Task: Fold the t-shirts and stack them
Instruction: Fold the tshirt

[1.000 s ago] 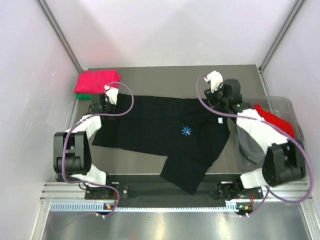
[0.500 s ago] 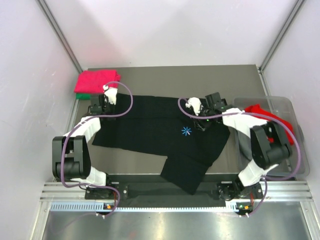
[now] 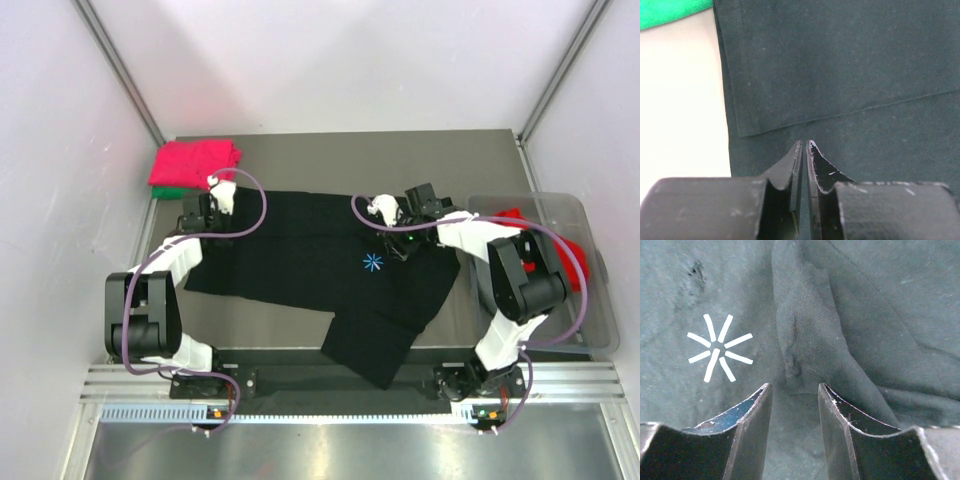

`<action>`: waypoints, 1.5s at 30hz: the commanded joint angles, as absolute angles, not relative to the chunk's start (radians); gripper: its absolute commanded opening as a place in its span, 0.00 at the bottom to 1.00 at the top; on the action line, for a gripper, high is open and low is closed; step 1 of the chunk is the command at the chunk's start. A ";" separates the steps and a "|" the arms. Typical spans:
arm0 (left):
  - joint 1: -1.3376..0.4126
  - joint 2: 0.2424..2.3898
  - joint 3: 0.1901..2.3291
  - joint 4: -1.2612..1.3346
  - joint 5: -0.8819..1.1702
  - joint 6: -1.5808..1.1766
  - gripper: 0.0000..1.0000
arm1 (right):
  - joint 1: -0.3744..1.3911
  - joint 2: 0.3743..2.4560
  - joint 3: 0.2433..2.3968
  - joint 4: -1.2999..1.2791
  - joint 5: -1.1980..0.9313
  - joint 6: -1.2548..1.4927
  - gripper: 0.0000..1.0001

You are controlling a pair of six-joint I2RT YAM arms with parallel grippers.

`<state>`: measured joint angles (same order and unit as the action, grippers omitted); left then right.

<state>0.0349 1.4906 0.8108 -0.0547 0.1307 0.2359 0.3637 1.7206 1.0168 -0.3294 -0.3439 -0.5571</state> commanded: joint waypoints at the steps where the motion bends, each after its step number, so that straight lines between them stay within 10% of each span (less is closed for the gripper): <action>1: 0.032 1.491 0.805 -0.021 0.140 0.226 0.12 | 0.370 1.744 1.055 -0.295 -0.331 -0.555 0.43; 10: 0.032 1.482 0.799 -0.021 0.138 0.225 0.12 | 0.371 1.701 1.042 -0.253 -0.273 -0.520 0.14; 26: 0.031 1.428 0.779 -0.029 0.121 0.242 0.12 | 0.658 1.393 1.014 -0.466 -0.183 -0.508 0.08; 32: 0.032 1.419 0.778 -0.032 0.121 0.239 0.12 | 0.632 1.440 0.968 -0.364 -0.042 -0.494 0.35; 45: 0.032 1.450 0.775 -0.025 0.120 0.239 0.14 | 0.520 1.733 1.089 -0.333 -0.074 -0.480 0.31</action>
